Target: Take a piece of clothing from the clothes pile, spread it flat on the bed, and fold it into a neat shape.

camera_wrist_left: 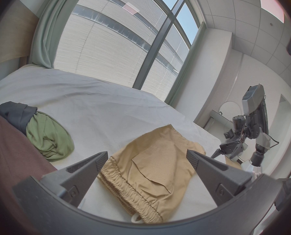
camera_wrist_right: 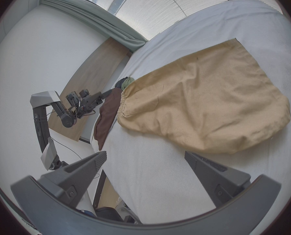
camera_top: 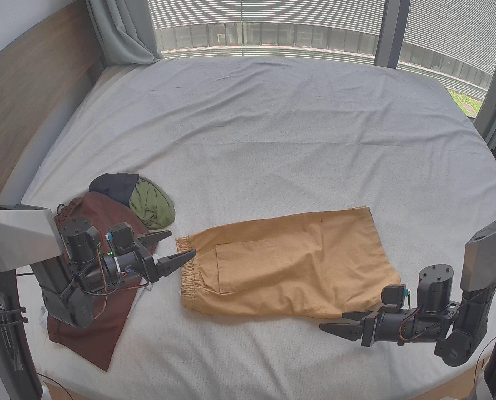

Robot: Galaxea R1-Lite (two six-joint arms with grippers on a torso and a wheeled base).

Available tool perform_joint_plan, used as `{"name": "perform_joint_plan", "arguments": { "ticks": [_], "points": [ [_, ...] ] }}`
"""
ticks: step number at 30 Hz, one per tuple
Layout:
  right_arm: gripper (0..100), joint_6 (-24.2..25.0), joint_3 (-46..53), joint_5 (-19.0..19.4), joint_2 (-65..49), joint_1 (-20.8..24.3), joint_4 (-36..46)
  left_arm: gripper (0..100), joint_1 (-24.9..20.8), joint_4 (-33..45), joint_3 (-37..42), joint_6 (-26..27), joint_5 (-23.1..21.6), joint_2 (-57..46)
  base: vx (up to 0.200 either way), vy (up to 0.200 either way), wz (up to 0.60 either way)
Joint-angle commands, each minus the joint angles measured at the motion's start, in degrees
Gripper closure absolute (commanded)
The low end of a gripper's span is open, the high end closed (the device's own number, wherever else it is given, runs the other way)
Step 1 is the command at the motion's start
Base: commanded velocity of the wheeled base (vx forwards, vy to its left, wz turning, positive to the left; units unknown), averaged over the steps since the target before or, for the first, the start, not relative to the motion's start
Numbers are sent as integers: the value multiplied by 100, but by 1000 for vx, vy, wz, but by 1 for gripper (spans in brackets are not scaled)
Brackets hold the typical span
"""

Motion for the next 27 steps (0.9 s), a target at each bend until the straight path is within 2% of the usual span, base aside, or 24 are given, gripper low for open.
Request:
{"name": "perform_joint_plan", "arguments": {
  "ticks": [1, 12, 20, 27],
  "points": [
    [0, 25, -167, 1, -212, -45, -8, 0, -2, -5, 19, 7, -111, 34, 0, 0, 0],
    [0, 122, -879, 1, -572, -80, 1, 0, 51, 4, 81, -116, -128, 26, 0, 0, 0],
    [0, 254, -1090, 1, -362, -80, 1, 0, -2, 4, 81, -1311, -84, 43, 0, 0, 0],
    [0, 262, -1108, 10, -397, -133, 1, 0, -28, 4, -245, -1390, 48, 685, 0, 0, 0]
  ]
}}
